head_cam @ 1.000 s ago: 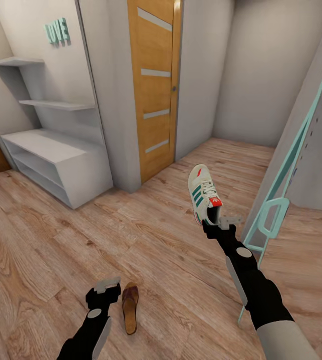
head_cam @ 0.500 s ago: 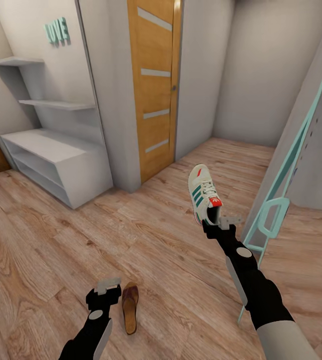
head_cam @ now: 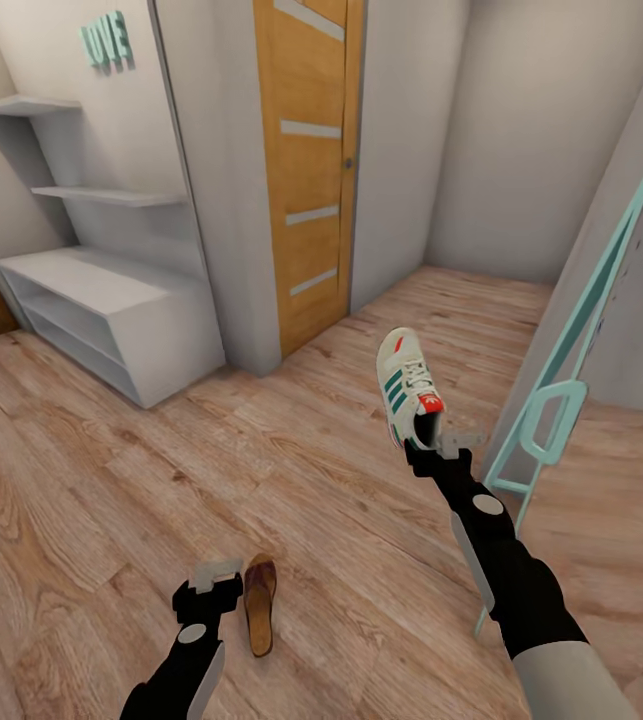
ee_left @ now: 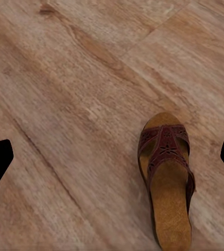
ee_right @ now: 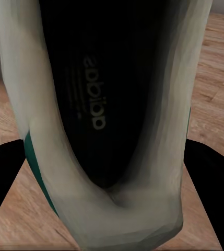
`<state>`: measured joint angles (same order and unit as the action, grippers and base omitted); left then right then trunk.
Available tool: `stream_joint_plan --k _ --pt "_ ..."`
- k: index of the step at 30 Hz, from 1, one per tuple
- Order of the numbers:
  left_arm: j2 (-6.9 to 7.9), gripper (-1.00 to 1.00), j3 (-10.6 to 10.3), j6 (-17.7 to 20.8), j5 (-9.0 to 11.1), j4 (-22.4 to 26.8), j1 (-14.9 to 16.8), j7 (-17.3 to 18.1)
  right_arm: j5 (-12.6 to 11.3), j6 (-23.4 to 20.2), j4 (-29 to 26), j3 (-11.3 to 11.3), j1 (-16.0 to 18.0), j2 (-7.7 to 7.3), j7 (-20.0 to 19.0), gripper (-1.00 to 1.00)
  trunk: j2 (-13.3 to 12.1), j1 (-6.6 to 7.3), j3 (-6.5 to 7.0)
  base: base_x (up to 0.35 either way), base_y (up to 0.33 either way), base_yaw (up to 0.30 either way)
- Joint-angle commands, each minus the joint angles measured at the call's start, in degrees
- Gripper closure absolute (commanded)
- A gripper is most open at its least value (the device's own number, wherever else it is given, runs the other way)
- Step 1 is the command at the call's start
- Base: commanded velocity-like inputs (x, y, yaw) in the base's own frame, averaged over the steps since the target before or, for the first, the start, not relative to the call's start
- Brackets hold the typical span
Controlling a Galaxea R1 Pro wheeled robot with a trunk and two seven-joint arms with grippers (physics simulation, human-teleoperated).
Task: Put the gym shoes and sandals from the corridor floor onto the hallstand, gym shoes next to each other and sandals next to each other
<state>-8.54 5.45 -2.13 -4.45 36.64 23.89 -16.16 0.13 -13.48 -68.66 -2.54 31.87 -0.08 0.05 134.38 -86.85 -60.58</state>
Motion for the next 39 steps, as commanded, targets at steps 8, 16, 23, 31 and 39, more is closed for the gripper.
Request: stream_joint_plan --k 8,16,23,31,39 --pt "-0.07 -1.00 0.3 -0.2 -0.5 -0.1 0.0 0.0 0.0 -0.3 -0.1 0.0 0.0 -0.01 0.0 1.00 3.2 -1.75 -2.22 0.000 0.000 0.000" --pt "-0.07 -1.00 0.3 -0.2 -0.4 -0.1 0.1 0.1 0.0 -0.3 -0.1 0.0 0.0 -0.01 0.0 1.00 6.5 -3.51 -4.36 0.000 0.000 0.000" --pt "-0.60 -1.00 0.3 -0.2 -0.4 -0.1 0.3 0.8 0.0 -0.3 0.0 -0.1 0.0 -0.01 0.0 1.00 7.3 -3.95 -4.90 0.000 0.000 0.000" --pt "-1.30 -1.00 -2.1 -0.2 -0.4 -0.3 0.5 0.9 0.0 -0.2 0.2 -0.1 0.0 -0.01 0.0 1.00 7.3 -3.95 -4.92 0.000 0.000 0.000" --pt "-1.20 -1.00 -2.3 -0.2 -0.4 -0.3 0.6 0.9 0.0 -0.2 0.2 -0.1 0.0 -0.01 0.0 1.00 7.3 -3.95 -4.92 0.000 0.000 0.000"
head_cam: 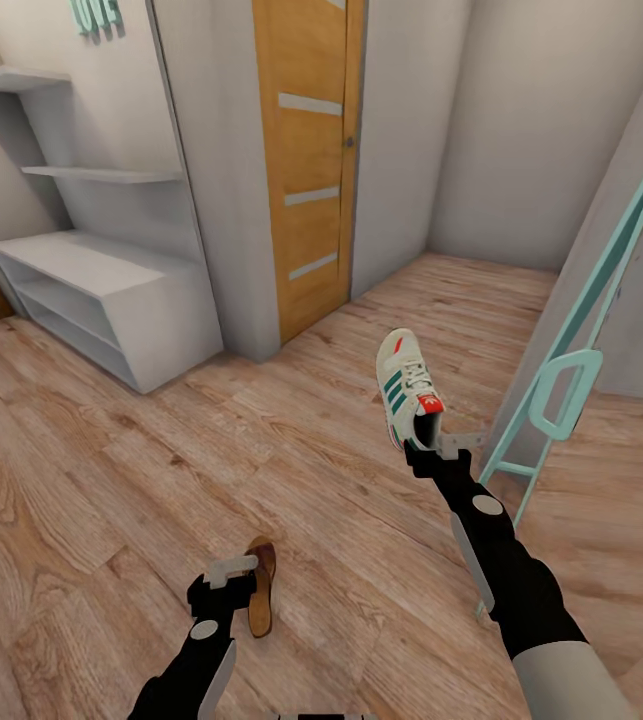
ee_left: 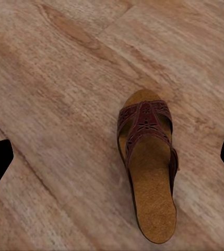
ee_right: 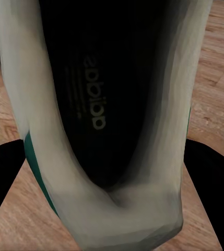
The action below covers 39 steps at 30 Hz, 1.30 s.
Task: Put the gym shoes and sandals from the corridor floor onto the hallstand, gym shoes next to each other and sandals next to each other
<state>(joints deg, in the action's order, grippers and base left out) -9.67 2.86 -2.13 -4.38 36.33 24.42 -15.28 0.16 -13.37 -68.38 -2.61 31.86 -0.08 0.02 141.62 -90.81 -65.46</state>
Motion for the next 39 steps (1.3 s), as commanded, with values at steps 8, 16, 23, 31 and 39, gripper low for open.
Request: stream_joint_plan --k 8,16,23,31,39 --pt "0.00 -1.00 0.3 -0.2 -0.5 0.0 0.1 -0.2 0.0 -0.3 -0.1 0.0 0.0 -0.01 0.1 1.00 0.0 0.01 0.12 0.000 0.000 -0.150" --pt "0.00 -1.00 0.2 -0.2 -0.5 0.0 0.1 -0.4 0.0 -0.3 -0.2 0.0 0.0 -0.01 0.1 1.00 0.0 0.01 0.25 0.000 0.000 -0.142" --pt "0.00 -1.00 0.2 -0.2 -0.5 0.0 0.1 -0.7 0.0 -0.3 -0.3 0.0 0.0 -0.01 0.1 1.00 0.8 -0.43 -0.09 0.000 0.000 -0.015" --pt "0.06 -1.00 0.3 -0.2 -0.5 0.0 0.1 -0.7 -0.1 -0.3 -0.3 0.0 0.0 -0.01 0.1 1.00 1.7 -1.02 -2.16 0.000 0.000 -0.001" --pt "0.04 -1.00 0.2 -0.2 -0.5 0.0 0.1 -0.7 -0.1 -0.3 -0.3 0.0 0.0 -0.01 0.1 1.00 1.8 -1.23 -4.63 0.000 0.000 0.000"
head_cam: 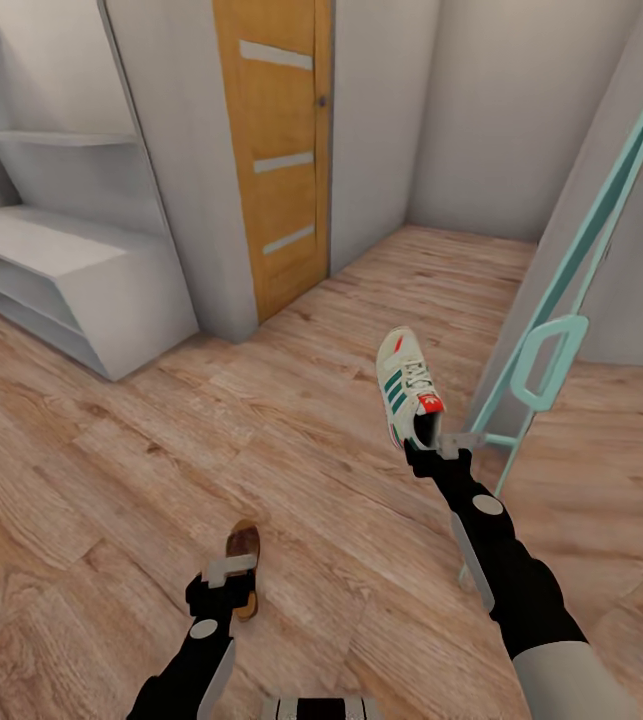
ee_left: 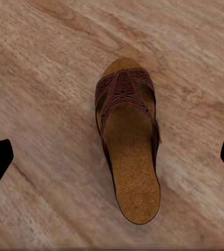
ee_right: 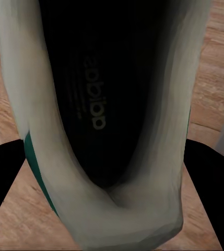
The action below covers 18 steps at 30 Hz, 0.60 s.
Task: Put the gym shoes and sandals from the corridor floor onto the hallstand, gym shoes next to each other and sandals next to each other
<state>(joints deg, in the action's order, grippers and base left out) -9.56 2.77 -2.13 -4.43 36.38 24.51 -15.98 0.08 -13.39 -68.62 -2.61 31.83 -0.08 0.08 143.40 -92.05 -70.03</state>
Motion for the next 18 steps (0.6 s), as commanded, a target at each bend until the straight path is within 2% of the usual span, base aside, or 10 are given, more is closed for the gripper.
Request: stream_joint_plan --k 1,18 --pt "-0.08 -1.00 0.2 -0.2 -0.5 0.0 0.0 0.0 0.0 -0.3 -0.1 0.0 0.0 -0.01 0.0 1.00 0.0 -0.01 -0.36 0.000 0.000 0.000" --pt "-0.08 -1.00 -0.2 -0.1 -0.6 0.3 0.2 -0.1 0.0 -0.3 -0.2 0.0 0.1 -0.01 0.0 1.00 0.3 -0.45 -5.66 0.000 0.000 0.000"
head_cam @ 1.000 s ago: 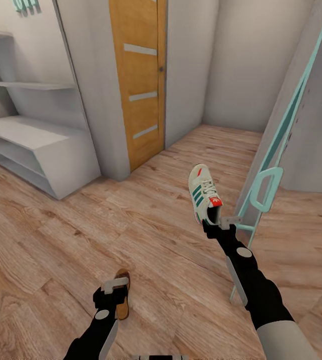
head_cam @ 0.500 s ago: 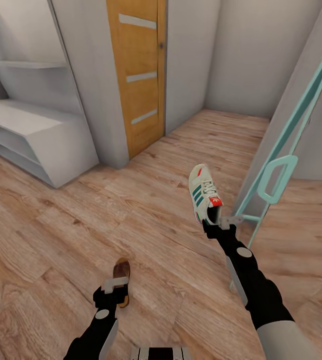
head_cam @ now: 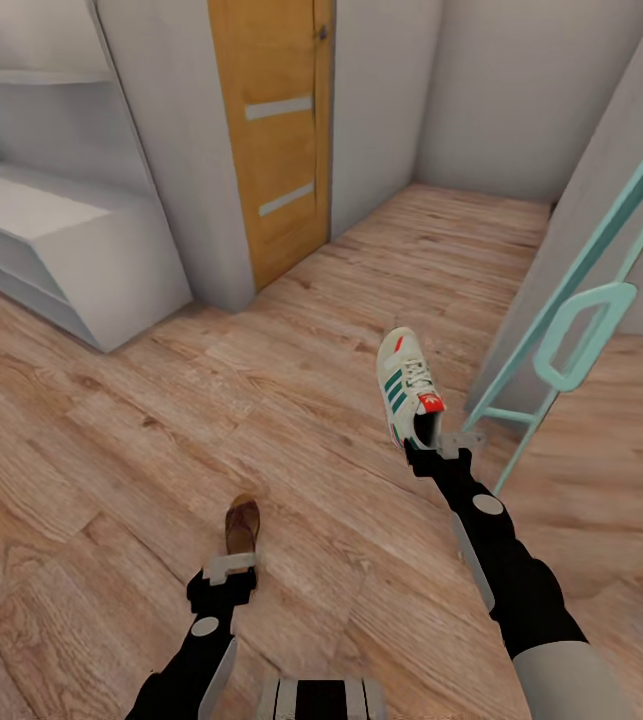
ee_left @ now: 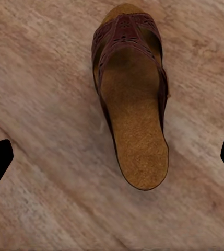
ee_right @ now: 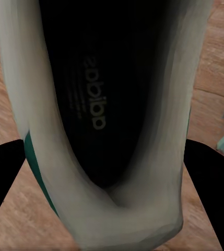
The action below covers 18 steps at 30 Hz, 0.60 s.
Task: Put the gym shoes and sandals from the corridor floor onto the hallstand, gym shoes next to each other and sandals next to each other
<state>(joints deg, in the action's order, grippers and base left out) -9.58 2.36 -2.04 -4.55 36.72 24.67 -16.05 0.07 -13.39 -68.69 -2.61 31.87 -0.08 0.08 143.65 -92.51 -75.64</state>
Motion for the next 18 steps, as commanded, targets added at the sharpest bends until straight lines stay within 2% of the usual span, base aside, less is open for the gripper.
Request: stream_joint_plan --k 1,12,16,18 --pt "-0.05 -1.00 0.3 -0.1 -0.5 -0.1 0.0 0.0 0.0 -0.3 -0.1 0.0 0.0 -0.01 0.0 1.00 0.0 -0.01 -0.36 0.000 0.000 0.000" --pt "0.01 -1.00 0.2 -0.6 -0.4 0.5 0.0 0.0 0.0 -0.3 -0.1 0.0 0.0 -0.01 0.0 1.00 0.2 -0.29 -3.78 0.000 0.000 0.000" --pt "-0.10 -1.00 0.2 -3.1 -0.5 0.6 0.1 0.0 0.0 -0.3 -0.1 0.0 0.0 -0.01 0.0 1.00 0.2 -0.40 -5.03 0.000 0.000 0.000" --pt "-0.14 -1.00 0.1 -3.7 -0.6 0.6 0.1 0.0 0.0 -0.3 -0.1 0.0 0.0 -0.01 0.0 1.00 0.2 -0.40 -5.21 0.000 0.000 0.000"
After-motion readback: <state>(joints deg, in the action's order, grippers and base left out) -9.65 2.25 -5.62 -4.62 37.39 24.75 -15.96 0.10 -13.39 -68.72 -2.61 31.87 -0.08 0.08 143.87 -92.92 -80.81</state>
